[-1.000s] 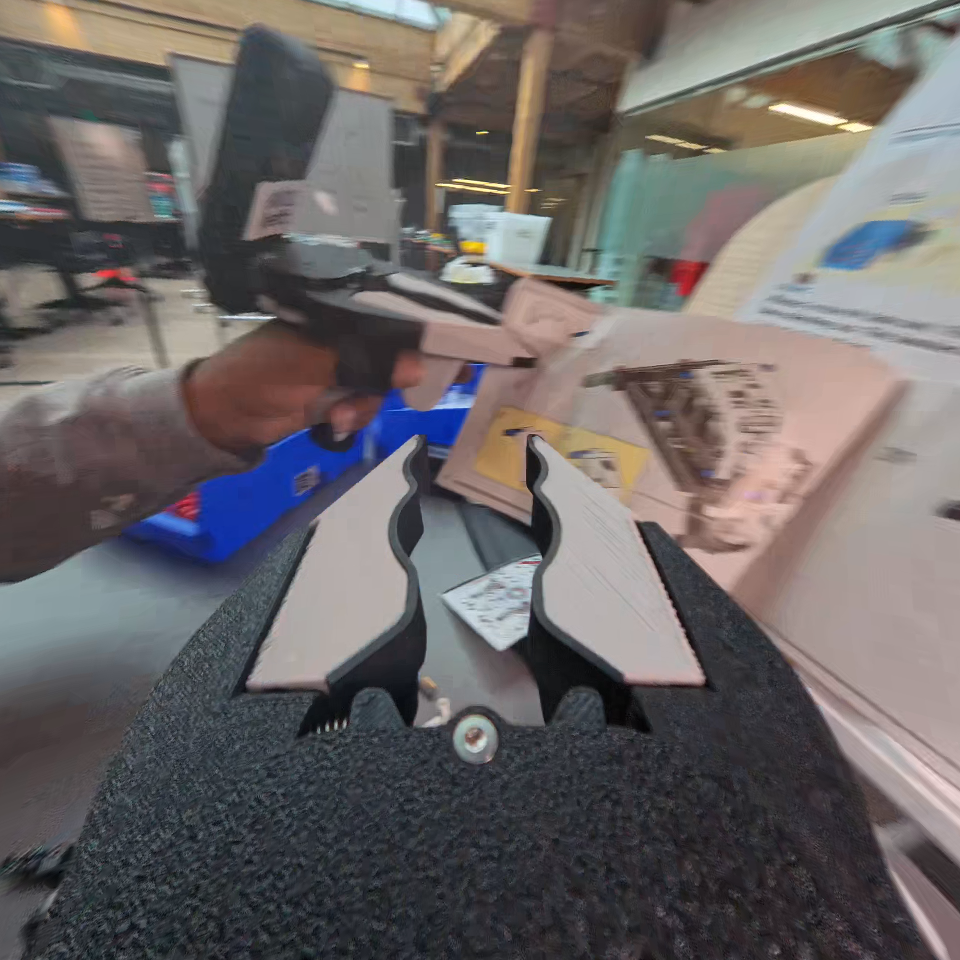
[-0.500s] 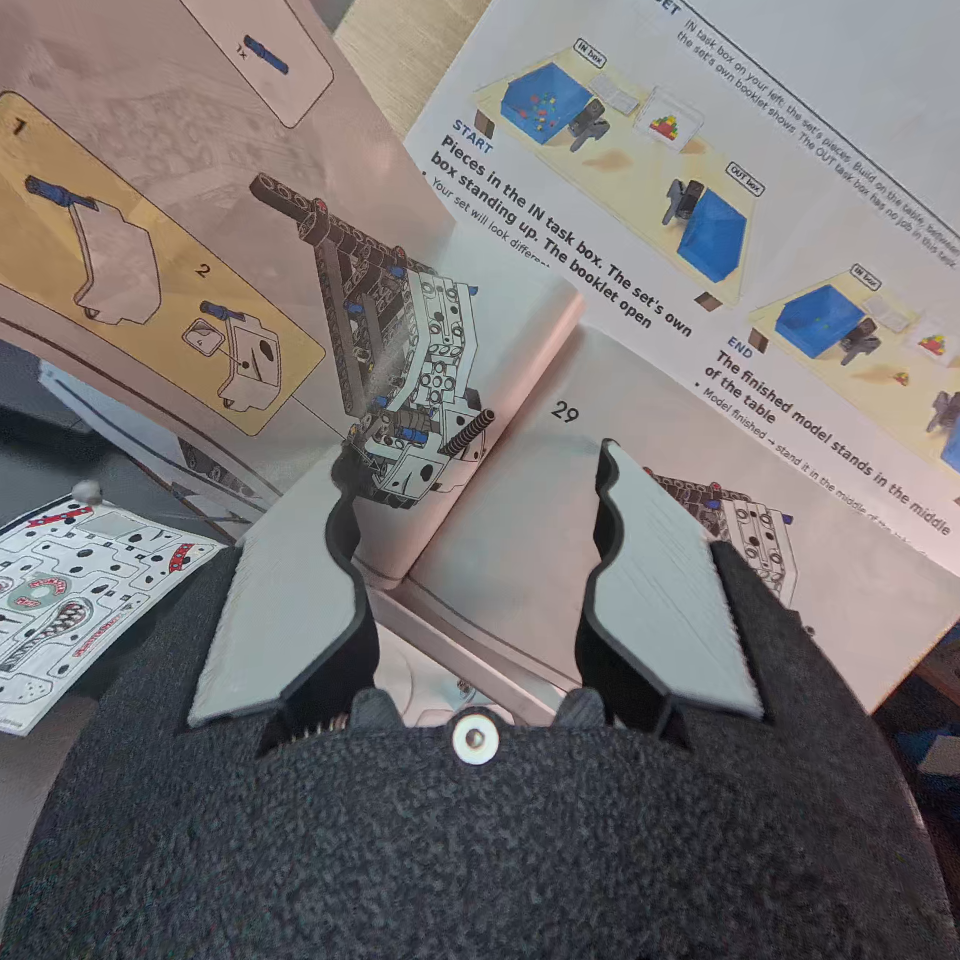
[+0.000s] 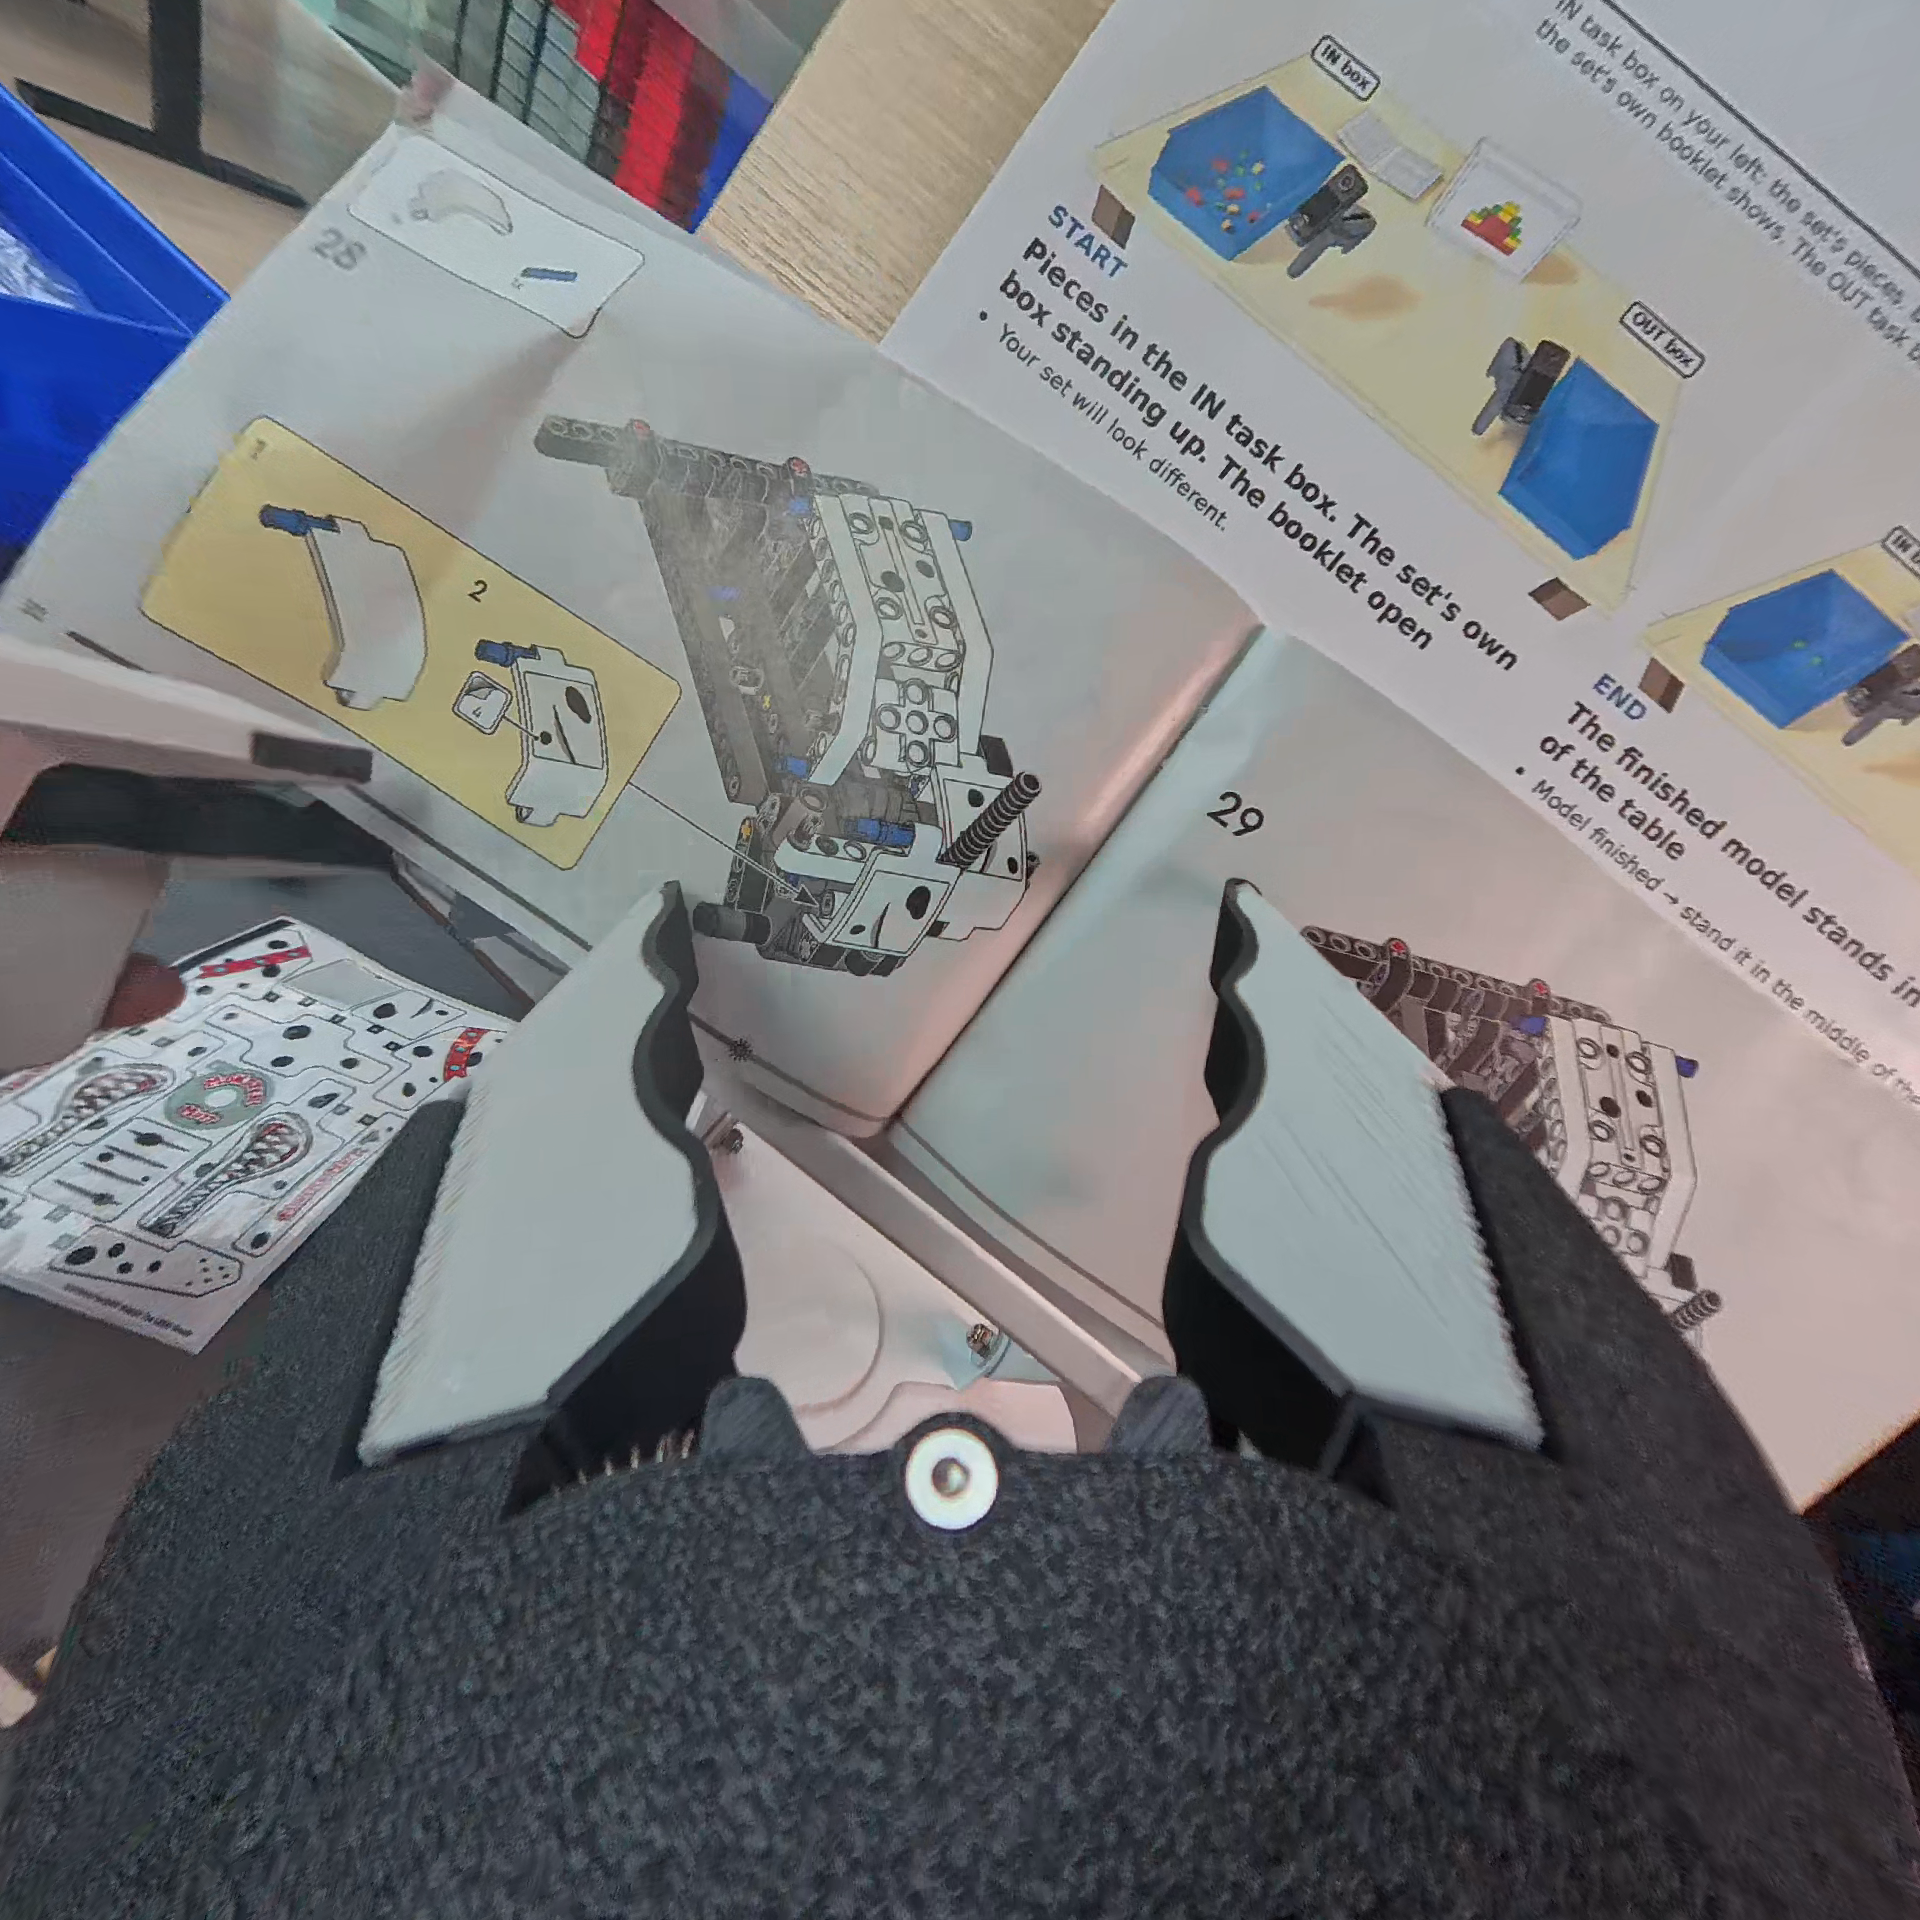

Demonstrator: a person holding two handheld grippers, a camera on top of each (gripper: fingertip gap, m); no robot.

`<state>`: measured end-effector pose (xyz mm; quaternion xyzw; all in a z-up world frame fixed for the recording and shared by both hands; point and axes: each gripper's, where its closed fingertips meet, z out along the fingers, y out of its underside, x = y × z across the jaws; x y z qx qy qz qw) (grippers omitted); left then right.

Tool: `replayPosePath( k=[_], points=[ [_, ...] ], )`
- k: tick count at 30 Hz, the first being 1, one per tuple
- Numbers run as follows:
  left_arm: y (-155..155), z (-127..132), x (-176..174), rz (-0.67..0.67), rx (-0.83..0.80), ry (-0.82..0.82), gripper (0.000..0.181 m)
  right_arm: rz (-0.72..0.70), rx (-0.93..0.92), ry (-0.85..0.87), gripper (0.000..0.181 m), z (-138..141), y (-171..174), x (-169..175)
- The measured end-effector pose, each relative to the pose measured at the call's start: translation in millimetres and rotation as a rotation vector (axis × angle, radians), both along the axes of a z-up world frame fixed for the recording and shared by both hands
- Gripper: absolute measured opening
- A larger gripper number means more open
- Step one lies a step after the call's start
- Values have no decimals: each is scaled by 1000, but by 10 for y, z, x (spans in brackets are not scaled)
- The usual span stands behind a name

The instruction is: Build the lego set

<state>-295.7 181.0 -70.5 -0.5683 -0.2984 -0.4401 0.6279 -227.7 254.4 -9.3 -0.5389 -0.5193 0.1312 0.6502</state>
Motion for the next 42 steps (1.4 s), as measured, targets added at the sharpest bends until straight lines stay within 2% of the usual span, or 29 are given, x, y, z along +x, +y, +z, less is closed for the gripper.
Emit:
replayPosePath(
  k=[2,3,6,9,10,14,17,22,24,26,27,31,34,36,39,40,42],
  points=[
    [2,58,-119,20,23,17,26,22,-25,46,98,82,-19,98],
    [23,40,-141,13,-3,49,20,23,-40,94,94,163,-4,175],
    [73,88,-182,20,-36,168,15,-62,-98,161,91,242,244,420],
    [102,182,-221,44,-57,224,15,-201,-92,76,96,24,628,640],
    [109,197,-217,42,-72,247,16,-194,-78,97,97,7,688,692],
    [110,155,-171,56,-174,421,18,-234,-139,148,103,-41,824,917],
    [110,143,-161,64,-200,461,17,-261,-175,150,100,-62,834,1005],
    [114,129,-168,65,-192,448,17,-157,-119,198,90,232,476,802],
    [115,130,-167,73,-184,431,17,-138,-96,158,90,246,397,618],
    [100,125,-158,77,-181,404,19,-153,-90,99,91,135,420,458],
    [81,119,-146,77,-178,389,21,-172,-70,86,91,88,459,416],
    [17,40,80,29,-141,257,52,-197,-55,155,91,56,498,401],
    [68,-18,362,-51,-93,107,56,-207,-29,180,90,52,481,408],
    [137,7,484,-75,-51,11,51,-212,-28,181,88,50,473,405],
    [208,38,380,17,-7,-90,25,-214,-36,181,87,41,465,407],
    [200,53,322,59,13,-106,9,-214,-39,182,87,38,462,409],
    [149,134,309,112,54,-67,0,-214,-47,184,86,31,456,410]
  ],
)
